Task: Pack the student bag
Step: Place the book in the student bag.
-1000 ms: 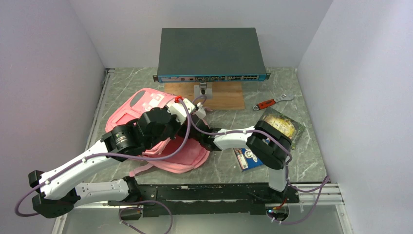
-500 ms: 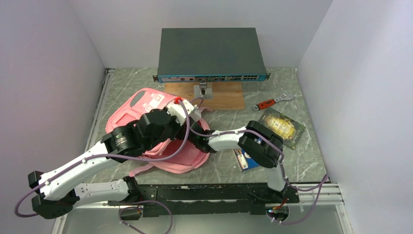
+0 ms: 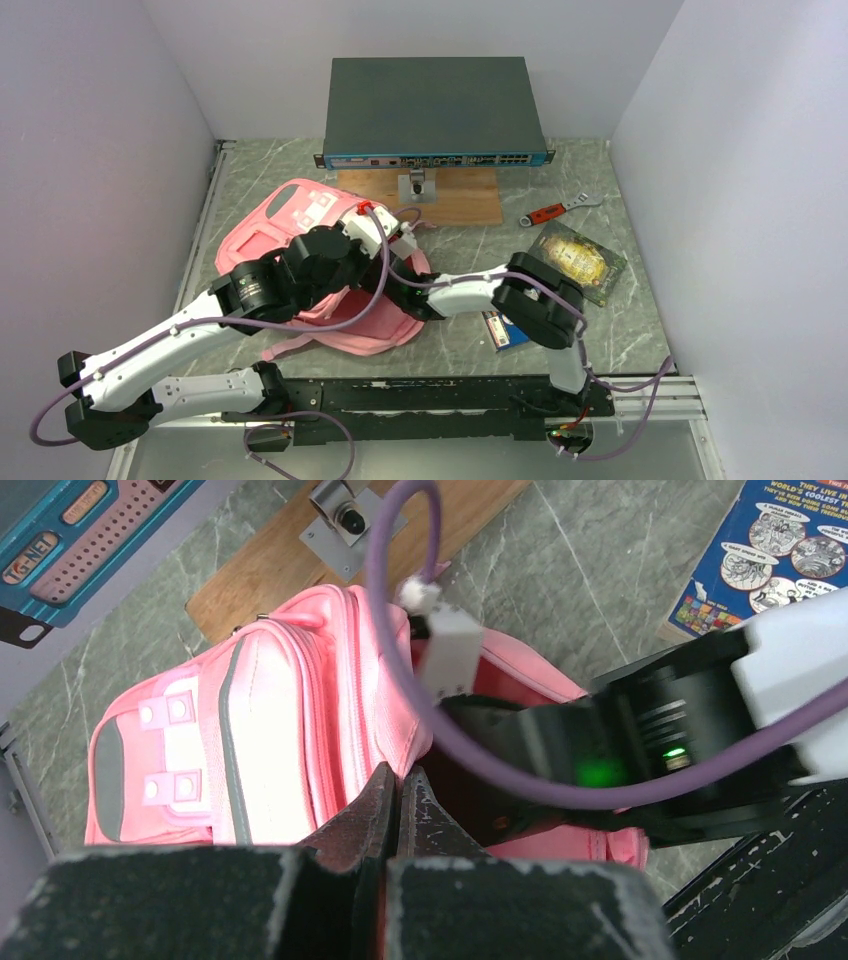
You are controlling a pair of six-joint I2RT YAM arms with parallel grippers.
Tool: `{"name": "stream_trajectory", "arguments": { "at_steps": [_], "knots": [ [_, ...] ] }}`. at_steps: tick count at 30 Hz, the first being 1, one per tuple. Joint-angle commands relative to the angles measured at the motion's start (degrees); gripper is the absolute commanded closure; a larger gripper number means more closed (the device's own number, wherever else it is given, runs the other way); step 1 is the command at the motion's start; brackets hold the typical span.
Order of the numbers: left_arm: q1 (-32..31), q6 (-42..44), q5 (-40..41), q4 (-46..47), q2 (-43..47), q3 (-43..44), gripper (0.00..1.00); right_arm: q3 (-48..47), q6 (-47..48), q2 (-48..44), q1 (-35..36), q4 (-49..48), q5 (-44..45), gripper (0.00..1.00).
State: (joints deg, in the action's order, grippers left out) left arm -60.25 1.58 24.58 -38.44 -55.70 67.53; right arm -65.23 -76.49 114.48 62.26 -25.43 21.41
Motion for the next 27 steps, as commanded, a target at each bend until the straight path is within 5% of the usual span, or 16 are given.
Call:
{"name": "stream_trajectory", "arguments": {
  "at_steps": [1, 8, 15, 22, 27],
  "knots": [
    [-0.44, -0.95, 0.57, 7.94, 2.31, 0.54, 1.0, 9.82, 4.73, -11.58, -1.06, -0.01, -0.84, 0.54],
    [-0.4, -2.81, 2.72, 8.63, 1.84, -3.34, 1.0, 18.75, 24.87, -28.78, -4.5, 12.21, -14.12, 0.5],
    [-0.44, -12.4, -1.72, 10.14, 3.21, -11.98, 1.0, 25.53, 30.8, -51.18, -8.21, 40.31, -2.63, 0.53],
    [-0.48, -22.65, -11.7, 9.68, -2.95, -16.78, 0.99, 31.08, 31.5, -66.25, -37.99, 55.45, -7.26, 0.45],
    [-1.26, -24.24, -10.07, 5.54, -7.61, -13.18, 0.64, 32.84, 30.85, -66.51, -56.96, 61.3, -6.3, 0.29]
  ]
}}
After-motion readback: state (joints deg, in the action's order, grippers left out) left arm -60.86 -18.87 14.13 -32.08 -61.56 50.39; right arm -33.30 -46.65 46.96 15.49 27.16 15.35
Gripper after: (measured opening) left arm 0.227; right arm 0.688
